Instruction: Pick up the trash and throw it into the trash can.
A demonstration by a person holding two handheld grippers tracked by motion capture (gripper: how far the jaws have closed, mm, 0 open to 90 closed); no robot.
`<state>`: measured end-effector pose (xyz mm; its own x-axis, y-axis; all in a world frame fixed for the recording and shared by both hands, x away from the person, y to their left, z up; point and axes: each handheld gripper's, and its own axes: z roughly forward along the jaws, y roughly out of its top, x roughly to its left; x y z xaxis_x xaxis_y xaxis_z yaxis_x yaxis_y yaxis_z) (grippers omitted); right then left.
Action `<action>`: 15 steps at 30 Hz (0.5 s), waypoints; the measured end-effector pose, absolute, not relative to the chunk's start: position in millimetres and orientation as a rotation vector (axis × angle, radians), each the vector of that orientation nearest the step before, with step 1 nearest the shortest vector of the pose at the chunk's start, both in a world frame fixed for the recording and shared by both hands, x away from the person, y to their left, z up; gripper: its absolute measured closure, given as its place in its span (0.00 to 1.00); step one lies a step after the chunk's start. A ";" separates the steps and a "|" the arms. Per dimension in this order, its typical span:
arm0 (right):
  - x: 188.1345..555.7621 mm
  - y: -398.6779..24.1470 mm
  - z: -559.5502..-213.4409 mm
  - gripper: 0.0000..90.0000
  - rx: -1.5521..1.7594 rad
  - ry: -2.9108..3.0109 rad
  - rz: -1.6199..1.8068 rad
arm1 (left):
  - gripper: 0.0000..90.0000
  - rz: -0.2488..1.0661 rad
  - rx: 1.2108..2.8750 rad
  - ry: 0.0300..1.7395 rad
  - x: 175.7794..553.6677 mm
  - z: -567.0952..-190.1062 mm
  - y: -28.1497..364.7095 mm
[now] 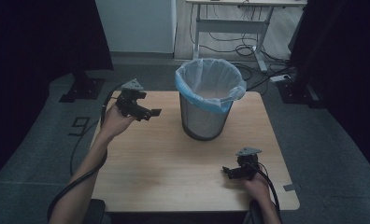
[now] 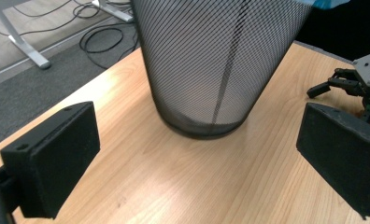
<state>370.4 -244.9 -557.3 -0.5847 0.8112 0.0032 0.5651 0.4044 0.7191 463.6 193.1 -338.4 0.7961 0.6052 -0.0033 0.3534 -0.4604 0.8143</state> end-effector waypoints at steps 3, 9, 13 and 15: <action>370.4 -244.9 -557.2 0.00 1.189 2.319 0.986 | 0.00 0.367 2.090 0.724 459.8 -343.2 202.6; 370.3 -244.8 -557.2 0.00 1.189 2.318 0.986 | 0.00 0.368 2.072 0.759 451.6 -353.8 224.0; 370.2 -244.7 -557.3 0.00 1.190 2.317 0.986 | 0.00 0.377 2.063 0.774 446.0 -358.6 235.8; 370.2 -244.7 -557.3 0.00 1.191 2.317 0.986 | 0.00 0.383 2.060 0.781 443.1 -360.6 241.4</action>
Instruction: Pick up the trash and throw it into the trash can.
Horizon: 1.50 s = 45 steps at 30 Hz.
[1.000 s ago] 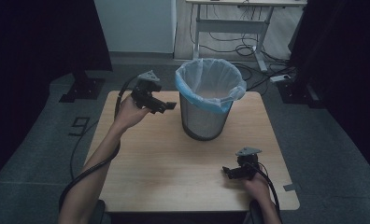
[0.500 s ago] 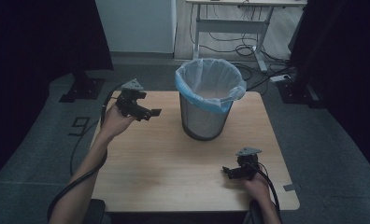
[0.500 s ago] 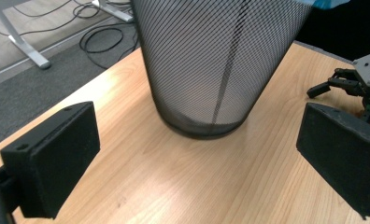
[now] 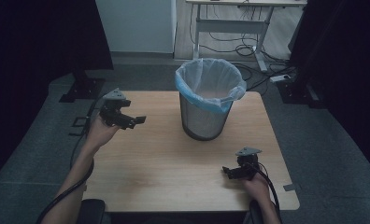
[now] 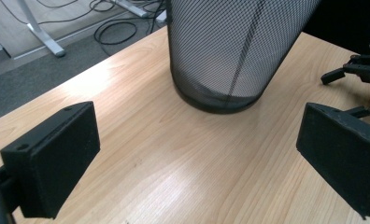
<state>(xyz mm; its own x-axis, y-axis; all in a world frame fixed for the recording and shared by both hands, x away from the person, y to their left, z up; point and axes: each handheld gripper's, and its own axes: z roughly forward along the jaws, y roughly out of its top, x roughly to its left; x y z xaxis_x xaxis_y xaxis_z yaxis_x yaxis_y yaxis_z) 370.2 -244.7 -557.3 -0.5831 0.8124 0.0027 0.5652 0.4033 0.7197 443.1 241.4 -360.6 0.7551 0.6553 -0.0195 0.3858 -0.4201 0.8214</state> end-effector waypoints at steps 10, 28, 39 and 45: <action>370.0 -244.6 -557.3 0.00 1.193 2.315 0.985 | 0.00 0.407 2.047 0.792 430.0 -376.5 260.3; 369.9 -244.3 -557.3 0.00 1.197 2.314 0.987 | 0.00 0.414 2.026 0.815 412.6 -427.4 273.2; 369.9 -244.3 -557.3 0.00 1.197 2.314 0.987 | 0.00 0.428 2.036 0.832 405.1 -459.2 272.2; 370.0 -244.4 -557.3 0.00 1.195 2.314 0.987 | 0.00 0.414 2.034 0.847 402.5 -477.7 270.5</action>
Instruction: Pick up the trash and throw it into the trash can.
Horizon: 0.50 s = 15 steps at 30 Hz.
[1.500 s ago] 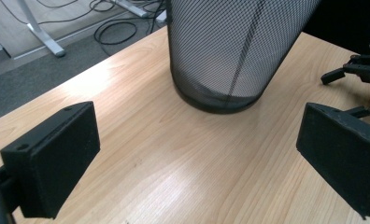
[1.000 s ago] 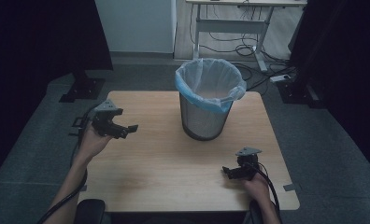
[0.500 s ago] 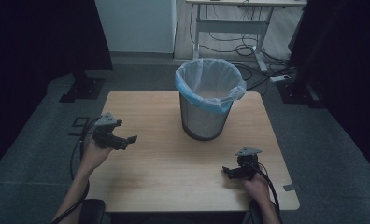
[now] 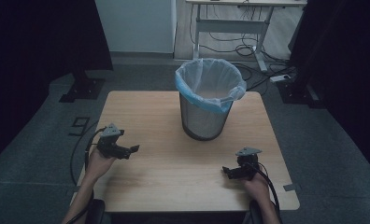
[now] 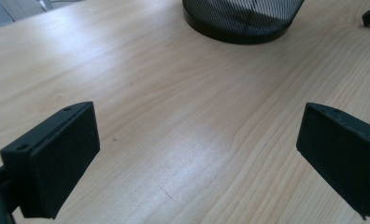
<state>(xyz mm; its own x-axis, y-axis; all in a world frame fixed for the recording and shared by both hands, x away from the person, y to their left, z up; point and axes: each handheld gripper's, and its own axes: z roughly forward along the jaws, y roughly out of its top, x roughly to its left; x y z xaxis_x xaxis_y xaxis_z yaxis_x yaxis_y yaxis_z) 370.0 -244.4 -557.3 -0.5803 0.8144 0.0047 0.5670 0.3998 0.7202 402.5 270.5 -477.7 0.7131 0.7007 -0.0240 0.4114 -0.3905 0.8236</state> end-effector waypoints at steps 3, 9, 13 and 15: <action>370.0 -244.4 -557.3 0.00 1.196 2.314 0.987 | 0.00 0.410 2.040 0.855 401.2 -486.8 268.5; 369.9 -244.3 -557.3 0.00 1.197 2.314 0.987 | 0.00 0.370 2.037 0.872 398.5 -506.3 266.5; 369.9 -244.3 -557.3 0.00 1.197 2.314 0.987 | 0.00 0.359 2.059 0.887 396.5 -519.6 266.6; 369.9 -244.3 -557.3 0.00 1.197 2.314 0.987 | 0.00 0.354 2.069 0.894 395.7 -524.0 266.7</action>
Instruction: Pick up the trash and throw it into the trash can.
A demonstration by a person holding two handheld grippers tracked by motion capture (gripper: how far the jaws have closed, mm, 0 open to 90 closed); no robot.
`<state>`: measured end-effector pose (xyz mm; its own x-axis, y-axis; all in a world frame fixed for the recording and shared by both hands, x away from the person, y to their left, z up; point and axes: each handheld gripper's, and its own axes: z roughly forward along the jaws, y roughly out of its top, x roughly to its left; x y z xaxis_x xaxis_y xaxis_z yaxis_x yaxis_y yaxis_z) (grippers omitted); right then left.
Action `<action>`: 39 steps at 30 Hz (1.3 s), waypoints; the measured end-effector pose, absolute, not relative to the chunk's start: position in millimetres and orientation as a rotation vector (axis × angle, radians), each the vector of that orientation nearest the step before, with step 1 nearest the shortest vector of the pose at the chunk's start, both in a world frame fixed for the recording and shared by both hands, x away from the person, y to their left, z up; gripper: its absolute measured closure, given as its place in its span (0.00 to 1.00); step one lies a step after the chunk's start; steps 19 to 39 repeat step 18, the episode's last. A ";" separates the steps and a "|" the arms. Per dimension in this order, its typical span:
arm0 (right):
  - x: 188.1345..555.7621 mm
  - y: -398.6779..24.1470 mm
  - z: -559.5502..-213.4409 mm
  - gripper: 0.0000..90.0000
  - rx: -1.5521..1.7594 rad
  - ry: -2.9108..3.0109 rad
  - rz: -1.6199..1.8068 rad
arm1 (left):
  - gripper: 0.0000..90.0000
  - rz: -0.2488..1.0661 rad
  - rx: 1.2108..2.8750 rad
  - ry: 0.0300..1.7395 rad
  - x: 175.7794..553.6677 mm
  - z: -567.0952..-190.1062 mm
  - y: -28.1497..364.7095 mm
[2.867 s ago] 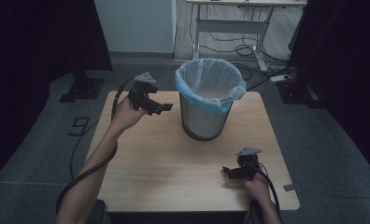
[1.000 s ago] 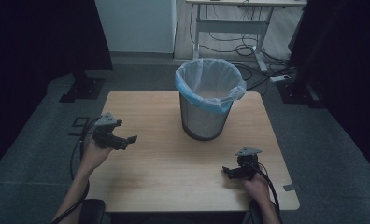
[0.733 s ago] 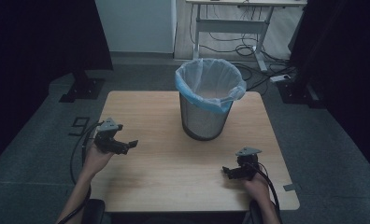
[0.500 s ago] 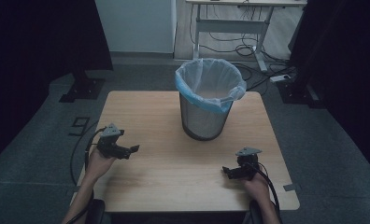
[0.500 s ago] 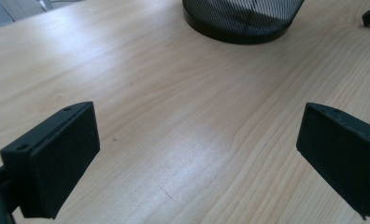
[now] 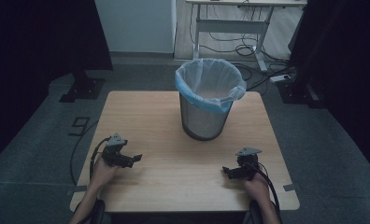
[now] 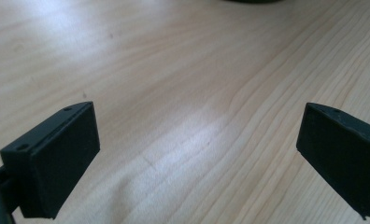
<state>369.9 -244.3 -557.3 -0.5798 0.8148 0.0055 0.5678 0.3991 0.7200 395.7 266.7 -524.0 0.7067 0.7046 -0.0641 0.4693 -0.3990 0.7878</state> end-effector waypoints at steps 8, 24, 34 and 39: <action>369.9 -244.3 -557.3 0.00 1.196 2.313 0.987 | 0.00 0.316 2.136 0.925 395.7 -540.7 264.0; 369.8 -244.3 -557.3 0.00 1.198 2.312 0.987 | 0.00 0.343 2.271 0.927 395.2 -548.4 253.8; 369.8 -244.3 -557.3 0.00 1.198 2.312 0.987 | 0.00 0.343 2.271 0.927 395.2 -548.4 253.8; 369.8 -244.3 -557.3 0.00 1.198 2.312 0.987 | 0.00 0.343 2.271 0.927 395.2 -548.4 253.8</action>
